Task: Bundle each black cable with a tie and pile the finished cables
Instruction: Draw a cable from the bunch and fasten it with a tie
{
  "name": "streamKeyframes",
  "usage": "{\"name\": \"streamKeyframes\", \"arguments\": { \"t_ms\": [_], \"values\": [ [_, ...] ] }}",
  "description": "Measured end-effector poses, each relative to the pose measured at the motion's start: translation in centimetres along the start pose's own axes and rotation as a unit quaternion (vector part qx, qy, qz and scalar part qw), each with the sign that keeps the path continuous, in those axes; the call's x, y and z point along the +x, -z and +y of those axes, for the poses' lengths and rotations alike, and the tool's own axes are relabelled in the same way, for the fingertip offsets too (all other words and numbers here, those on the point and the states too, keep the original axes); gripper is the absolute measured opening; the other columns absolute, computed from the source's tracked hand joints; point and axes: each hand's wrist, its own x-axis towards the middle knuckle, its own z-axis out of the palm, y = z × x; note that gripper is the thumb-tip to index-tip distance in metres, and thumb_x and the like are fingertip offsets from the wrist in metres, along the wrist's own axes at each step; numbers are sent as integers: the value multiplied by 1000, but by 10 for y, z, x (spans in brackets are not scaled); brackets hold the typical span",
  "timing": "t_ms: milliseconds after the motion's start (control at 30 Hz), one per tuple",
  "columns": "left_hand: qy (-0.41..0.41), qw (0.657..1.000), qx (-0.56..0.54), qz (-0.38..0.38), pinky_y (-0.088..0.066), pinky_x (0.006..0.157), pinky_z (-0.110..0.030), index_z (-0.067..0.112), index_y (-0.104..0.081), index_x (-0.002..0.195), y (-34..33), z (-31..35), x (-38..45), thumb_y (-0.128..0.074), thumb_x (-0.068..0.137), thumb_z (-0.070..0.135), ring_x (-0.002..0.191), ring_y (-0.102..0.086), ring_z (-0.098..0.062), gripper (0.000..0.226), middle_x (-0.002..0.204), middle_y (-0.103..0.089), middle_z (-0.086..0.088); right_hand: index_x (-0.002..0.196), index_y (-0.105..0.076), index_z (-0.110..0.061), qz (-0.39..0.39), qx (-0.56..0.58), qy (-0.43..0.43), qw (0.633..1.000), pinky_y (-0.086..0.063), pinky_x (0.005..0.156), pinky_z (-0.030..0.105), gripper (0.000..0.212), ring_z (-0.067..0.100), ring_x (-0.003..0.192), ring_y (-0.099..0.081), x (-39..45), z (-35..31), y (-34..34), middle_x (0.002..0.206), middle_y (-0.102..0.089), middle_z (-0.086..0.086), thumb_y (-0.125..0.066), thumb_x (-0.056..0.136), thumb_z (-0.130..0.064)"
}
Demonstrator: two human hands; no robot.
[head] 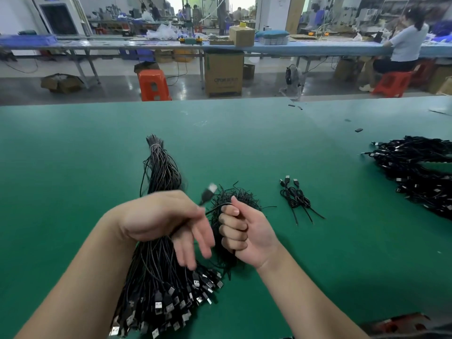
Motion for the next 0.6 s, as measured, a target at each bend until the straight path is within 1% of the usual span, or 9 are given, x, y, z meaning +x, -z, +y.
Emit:
{"name": "streamKeyframes", "arguments": {
  "t_ms": [67, 100, 167, 200, 267, 333, 433, 500, 600],
  "values": [
    [96, 989, 96, 61, -60, 72, -34, -4, -74, 98, -6, -9, 6, -45, 101, 30, 81, -74, -33, 45, 97, -74, -24, 74, -56, -19, 8, -26, -4, 1000, -17, 33, 17, 27, 7, 40, -16, 1, -1, -4, 51, -26, -10, -55, 96, -34],
    [117, 980, 134, 94, -58, 76, -29, 5, -78, 92, -8, -12, 9, -45, 105, 28, 82, -74, -23, 42, 93, -77, -12, 76, -57, -19, 12, -46, -3, 999, -19, 33, 17, 26, 6, 40, -17, 2, 0, -5, 51, -28, -10, -54, 97, -34],
    [123, 959, 214, 142, -51, 72, -15, 24, -78, 73, -9, -18, 13, -44, 107, 28, 70, -66, 2, 48, 74, -72, 15, 77, -58, -20, 21, -88, -1, 996, -20, 32, 16, 28, 5, 38, -19, 3, 1, -8, 50, -29, -10, -50, 100, -34],
    [117, 946, 254, 168, -48, 72, -16, 29, -76, 72, -6, -22, 14, -45, 106, 34, 68, -62, 6, 47, 71, -69, 20, 76, -59, -21, 27, -107, -1, 994, -19, 32, 16, 30, 4, 37, -19, 3, 2, -9, 50, -29, -10, -48, 101, -34],
    [75, 934, 272, 220, -48, 92, -25, 30, -76, 97, -1, -30, 16, -46, 101, 47, 96, -66, 2, 34, 98, -74, 19, 75, -58, -22, 41, -131, 0, 991, -18, 32, 17, 33, 4, 37, -19, 2, 4, -10, 50, -27, -11, -45, 102, -35],
    [2, 951, 179, 252, -39, 109, -28, 31, -70, 119, 3, -40, 18, -46, 95, 50, 123, -59, -4, 38, 124, -70, 13, 76, -57, -22, 51, -140, 7, 989, -17, 33, 17, 30, 4, 38, -18, 1, 6, -11, 50, -26, -10, -47, 100, -36],
    [-127, 931, 20, 342, -41, 112, -32, 20, -62, 130, 1, -50, 30, -43, 101, 47, 127, -58, -10, 44, 132, -66, 5, 78, -56, -21, 44, -156, 3, 987, -19, 34, 17, 29, 4, 39, -20, 1, 13, -14, 50, -26, -10, -47, 101, -38],
    [-209, 883, -155, 392, -47, 106, -38, 5, -60, 127, -1, -48, 41, -35, 106, 39, 124, -62, -24, 47, 127, -69, -11, 77, -55, -22, 31, -167, -12, 985, -19, 35, 17, 33, 4, 39, -20, 3, 21, -14, 50, -27, -10, -44, 104, -38],
    [-272, 774, -404, 405, -60, 85, -41, -3, -60, 111, 8, -30, 42, -28, 109, 31, 104, -72, -32, 46, 101, -75, -18, 75, -53, -23, 19, -143, -32, 989, -16, 37, 18, 35, 4, 41, -20, 4, 30, -9, 51, -28, -11, -43, 105, -38]
  ]
}}
